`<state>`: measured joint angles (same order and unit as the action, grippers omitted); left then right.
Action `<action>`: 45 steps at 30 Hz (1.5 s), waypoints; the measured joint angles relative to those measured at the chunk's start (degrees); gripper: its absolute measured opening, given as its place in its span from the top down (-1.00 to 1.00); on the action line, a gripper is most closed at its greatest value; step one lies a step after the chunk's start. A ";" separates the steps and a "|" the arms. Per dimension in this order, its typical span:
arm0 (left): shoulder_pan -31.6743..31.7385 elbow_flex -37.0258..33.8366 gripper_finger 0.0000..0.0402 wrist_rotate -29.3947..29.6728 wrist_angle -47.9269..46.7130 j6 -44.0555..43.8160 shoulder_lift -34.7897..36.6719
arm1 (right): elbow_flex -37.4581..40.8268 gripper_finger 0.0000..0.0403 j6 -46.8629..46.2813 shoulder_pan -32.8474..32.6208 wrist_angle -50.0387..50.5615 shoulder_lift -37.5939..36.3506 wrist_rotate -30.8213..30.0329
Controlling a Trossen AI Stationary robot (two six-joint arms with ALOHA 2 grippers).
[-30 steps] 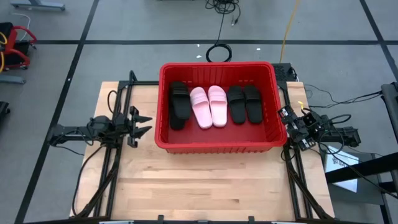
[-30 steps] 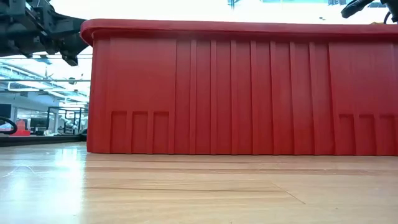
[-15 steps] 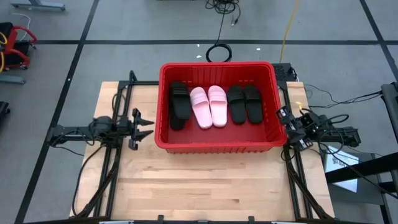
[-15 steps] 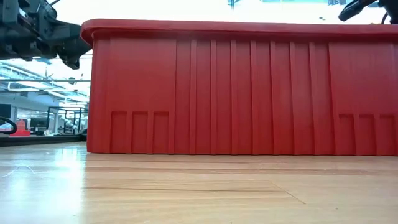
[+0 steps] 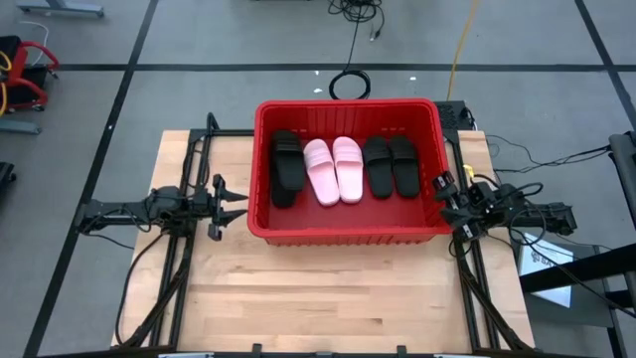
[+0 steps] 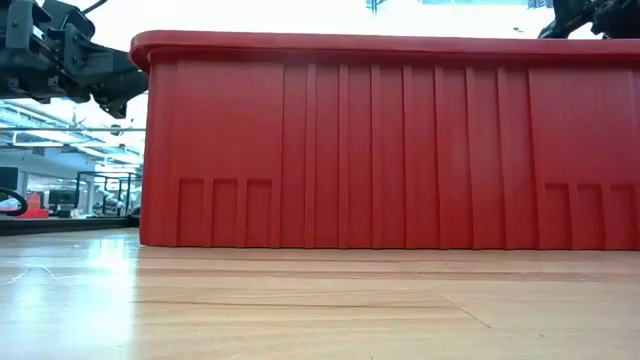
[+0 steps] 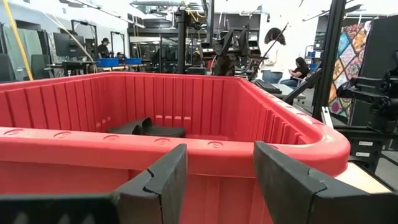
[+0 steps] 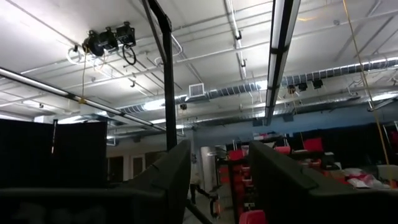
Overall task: Pick and place slides into bin
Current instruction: Return to home position
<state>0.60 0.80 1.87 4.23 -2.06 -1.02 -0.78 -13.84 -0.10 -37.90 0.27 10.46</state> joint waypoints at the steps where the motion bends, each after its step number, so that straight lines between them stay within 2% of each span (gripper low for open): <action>1: -0.02 0.02 0.07 0.25 -0.32 -0.15 0.00 | 0.00 0.25 0.04 0.02 0.53 0.02 0.02; 9: 0.02 -0.15 0.07 1.26 -3.39 0.02 -0.14 | 0.00 0.25 1.93 0.00 6.49 0.02 0.04; 23: 0.02 -0.15 0.07 1.20 -3.52 0.26 -0.13 | -0.02 0.25 6.46 0.02 16.06 -0.07 0.07; 45: 0.04 -0.22 0.07 1.23 -2.39 0.30 -0.11 | -0.02 0.25 6.01 0.00 9.01 0.04 0.13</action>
<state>0.64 0.58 3.09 1.84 -1.76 -1.13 -0.80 -7.84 -0.10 -28.89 0.31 10.59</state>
